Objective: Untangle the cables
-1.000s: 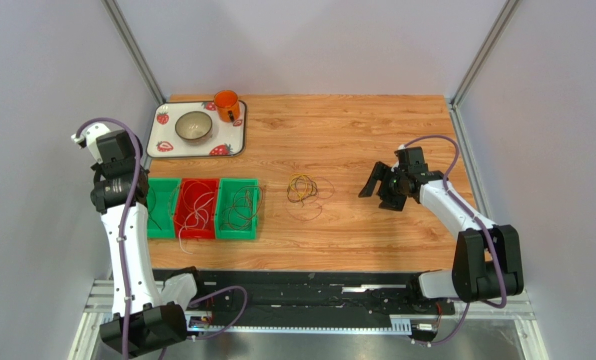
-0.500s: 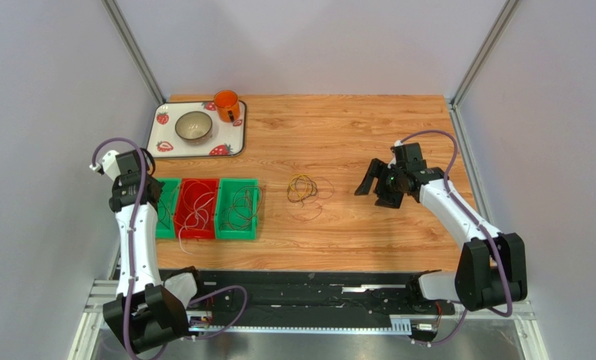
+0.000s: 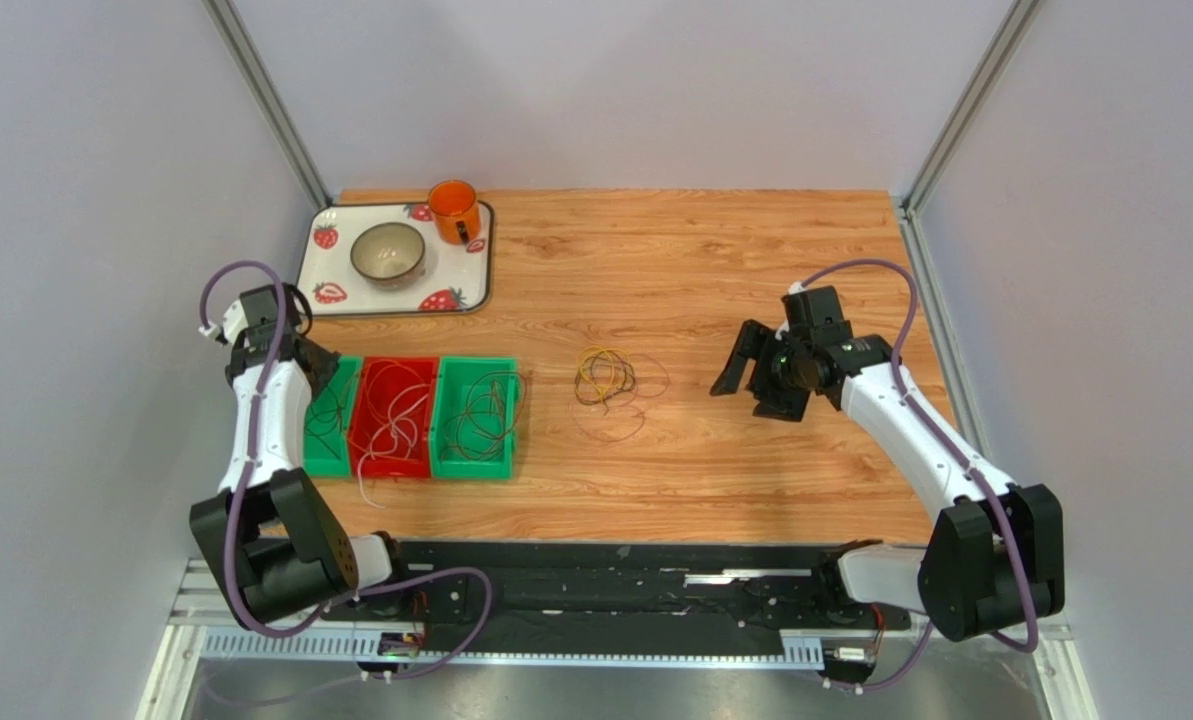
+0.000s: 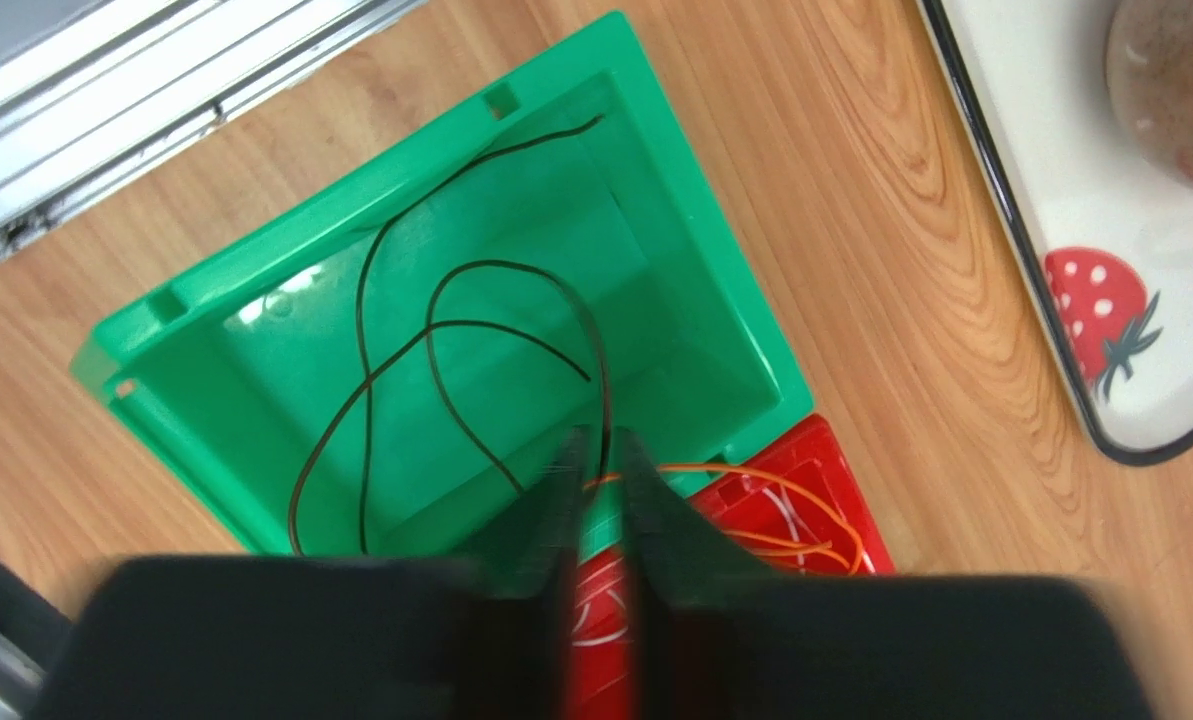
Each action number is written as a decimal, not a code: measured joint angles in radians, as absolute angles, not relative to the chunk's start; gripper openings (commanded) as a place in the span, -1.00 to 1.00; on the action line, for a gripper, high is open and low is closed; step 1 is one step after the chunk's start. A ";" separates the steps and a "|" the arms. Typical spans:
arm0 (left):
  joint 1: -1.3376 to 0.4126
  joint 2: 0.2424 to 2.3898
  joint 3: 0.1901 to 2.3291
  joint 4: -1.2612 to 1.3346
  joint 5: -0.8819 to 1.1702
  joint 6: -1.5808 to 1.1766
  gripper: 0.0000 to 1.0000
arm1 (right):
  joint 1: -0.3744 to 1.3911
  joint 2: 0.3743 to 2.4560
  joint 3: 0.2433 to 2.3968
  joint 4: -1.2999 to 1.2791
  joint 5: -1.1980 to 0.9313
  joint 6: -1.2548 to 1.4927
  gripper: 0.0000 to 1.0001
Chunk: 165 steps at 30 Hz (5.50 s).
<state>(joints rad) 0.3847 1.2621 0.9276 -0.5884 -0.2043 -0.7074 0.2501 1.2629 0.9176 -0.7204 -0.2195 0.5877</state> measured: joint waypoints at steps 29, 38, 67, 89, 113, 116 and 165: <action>-0.008 1.039 1.116 -0.581 -0.197 -0.471 0.82 | 0.268 1.263 0.900 -0.680 -0.200 0.587 0.56; -0.134 1.027 1.102 -0.585 -0.103 -0.415 0.70 | 0.497 1.367 0.980 -0.654 -0.124 0.577 0.53; -0.399 0.802 1.020 -0.750 -0.115 -0.339 0.62 | 0.831 2.202 1.818 -0.851 0.191 0.577 0.09; -0.399 0.787 1.006 -0.801 -0.141 -0.274 0.61 | 0.839 2.287 2.060 -0.979 0.288 0.559 0.01; -0.399 0.802 1.006 -0.803 -0.141 -0.263 0.60 | 0.839 2.368 2.073 -0.984 0.290 0.542 -0.31; -0.399 0.802 1.006 -0.804 -0.141 -0.263 0.59 | 0.839 2.368 2.072 -0.983 0.290 0.542 -0.38; -0.686 0.956 0.788 -0.187 0.099 -0.473 0.66 | 0.816 1.504 1.920 -1.045 0.171 0.437 -1.00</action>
